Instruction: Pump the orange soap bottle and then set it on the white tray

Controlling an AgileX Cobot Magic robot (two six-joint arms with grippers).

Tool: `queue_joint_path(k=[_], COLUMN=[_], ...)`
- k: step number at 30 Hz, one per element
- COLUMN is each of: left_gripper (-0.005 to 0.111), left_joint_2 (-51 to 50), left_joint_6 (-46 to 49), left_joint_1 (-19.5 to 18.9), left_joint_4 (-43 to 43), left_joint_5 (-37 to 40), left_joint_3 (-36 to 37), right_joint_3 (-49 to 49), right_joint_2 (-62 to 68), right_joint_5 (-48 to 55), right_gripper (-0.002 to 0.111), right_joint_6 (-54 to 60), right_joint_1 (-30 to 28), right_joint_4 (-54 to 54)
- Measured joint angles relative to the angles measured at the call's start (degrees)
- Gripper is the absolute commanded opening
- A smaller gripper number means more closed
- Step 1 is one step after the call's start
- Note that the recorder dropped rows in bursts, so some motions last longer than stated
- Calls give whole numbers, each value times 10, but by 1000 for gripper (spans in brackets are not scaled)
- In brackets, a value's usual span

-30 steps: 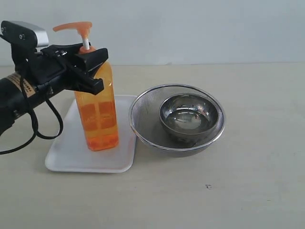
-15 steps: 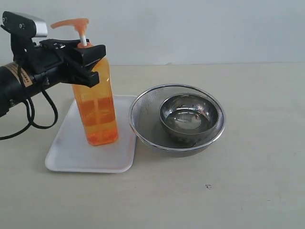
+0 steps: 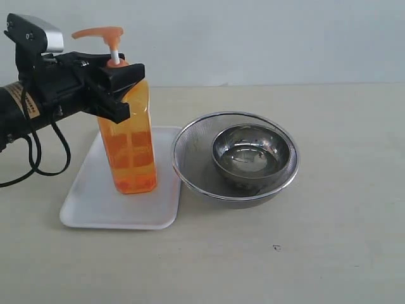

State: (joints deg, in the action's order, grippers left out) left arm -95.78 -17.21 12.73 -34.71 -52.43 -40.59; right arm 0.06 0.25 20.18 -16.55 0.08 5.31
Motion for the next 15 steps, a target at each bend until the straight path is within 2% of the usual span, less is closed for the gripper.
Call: queue_joint_path(k=[7,9,12,15], left_gripper=[5,8,24,52], left_joint_2=[3,4,6,6], left_joint_6=[-3,-4,-5,-5], left_joint_1=[0,0,0,0], left_joint_4=[5,11,11,11], left_joint_5=[19,25,27,28], left_joint_3=[-3,-4,-4,-4], right_joint_3=[0,0,0,0], right_joint_2=[0,0,0,0], right_joint_5=[0,0,0,0], right_gripper=[1,1,1,1], right_joint_6=[0,0,0,0], right_joint_1=[0,0,0,0], right_joint_4=[0,0,0,0])
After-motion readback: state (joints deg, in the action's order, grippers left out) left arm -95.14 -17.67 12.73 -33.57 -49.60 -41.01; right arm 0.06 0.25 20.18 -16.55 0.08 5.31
